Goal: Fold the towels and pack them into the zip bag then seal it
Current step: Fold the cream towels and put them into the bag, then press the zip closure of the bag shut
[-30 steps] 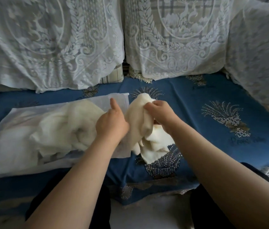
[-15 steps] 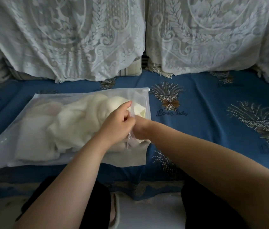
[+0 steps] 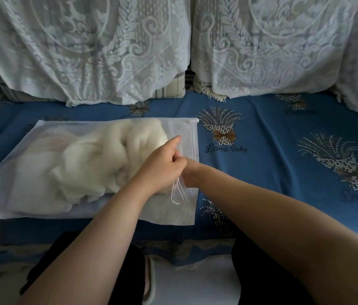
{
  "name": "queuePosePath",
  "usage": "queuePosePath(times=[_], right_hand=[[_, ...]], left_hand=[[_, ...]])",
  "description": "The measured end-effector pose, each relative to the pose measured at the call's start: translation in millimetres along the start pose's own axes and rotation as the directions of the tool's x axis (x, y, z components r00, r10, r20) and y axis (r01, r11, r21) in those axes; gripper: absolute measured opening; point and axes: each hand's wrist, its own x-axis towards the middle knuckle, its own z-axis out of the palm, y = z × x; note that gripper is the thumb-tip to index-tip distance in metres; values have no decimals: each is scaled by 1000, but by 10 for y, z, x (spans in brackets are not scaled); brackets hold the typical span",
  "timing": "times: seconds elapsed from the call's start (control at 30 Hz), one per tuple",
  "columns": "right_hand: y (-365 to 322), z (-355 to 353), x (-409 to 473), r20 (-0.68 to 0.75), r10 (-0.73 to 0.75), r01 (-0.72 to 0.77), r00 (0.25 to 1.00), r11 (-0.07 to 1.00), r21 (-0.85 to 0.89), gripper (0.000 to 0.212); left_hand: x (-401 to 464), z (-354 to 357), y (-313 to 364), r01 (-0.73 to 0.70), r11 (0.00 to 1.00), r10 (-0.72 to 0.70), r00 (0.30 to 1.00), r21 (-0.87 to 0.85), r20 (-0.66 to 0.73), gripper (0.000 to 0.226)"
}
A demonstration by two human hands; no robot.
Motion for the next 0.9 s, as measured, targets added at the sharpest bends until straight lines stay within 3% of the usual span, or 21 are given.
queuePosePath(times=[0.07, 0.13, 0.23, 0.33, 0.4, 0.43, 0.53, 0.6, 0.67, 0.73, 0.77, 0.83, 0.9], right_hand=[[-45, 12, -49, 195, 9, -60, 981, 965, 256, 32], [-22, -141, 28, 235, 47, -105, 971, 965, 239, 29], [-17, -543, 123, 2, 217, -203, 976, 910, 361, 49], [-32, -872, 188, -70, 186, -136, 980, 884, 448, 83], [-90, -831, 143, -44, 144, -122, 989, 939, 323, 83], [-97, -744, 130, -70, 139, -125, 988, 976, 178, 76], [-21, -462, 220, -261, 77, -133, 962, 970, -204, 57], [43, -363, 318, -320, 93, -171, 943, 960, -224, 52], [109, -337, 383, -362, 110, -175, 926, 973, -152, 48], [191, -363, 431, -434, 121, -97, 893, 992, 75, 51], [222, -377, 430, -468, 110, -48, 877, 989, 142, 54], [262, -393, 409, -522, 86, 10, 849, 984, 177, 57], [288, -436, 408, -541, 92, 42, 836, 972, 230, 61]], left_hand=[[38, -3, -39, 21, 1000, -21, 1000, 23, -8, 65], [82, 7, -89, 65, 998, -65, 998, 17, 8, 67], [169, 88, -215, 127, 988, -133, 989, 89, 68, 67], [233, 199, -284, 117, 937, -165, 979, 328, 123, 52], [246, 276, -293, 80, 894, -168, 972, 442, 164, 46], [239, 321, -288, 65, 878, -176, 965, 474, 193, 46], [226, 442, -292, 26, 802, -220, 942, 597, 255, 58], [249, 425, -241, 6, 787, -254, 914, 617, 316, 44], [299, 323, -157, 23, 859, -266, 873, 512, 408, 25], [455, 147, -63, 24, 860, -194, 939, 510, 284, 30], [595, 55, -52, 18, 828, -110, 985, 561, 131, 29], [949, -96, -89, 16, 786, 69, 991, 618, -114, 25], [1360, -130, -201, -3, 726, 96, 991, 687, -97, 27]])
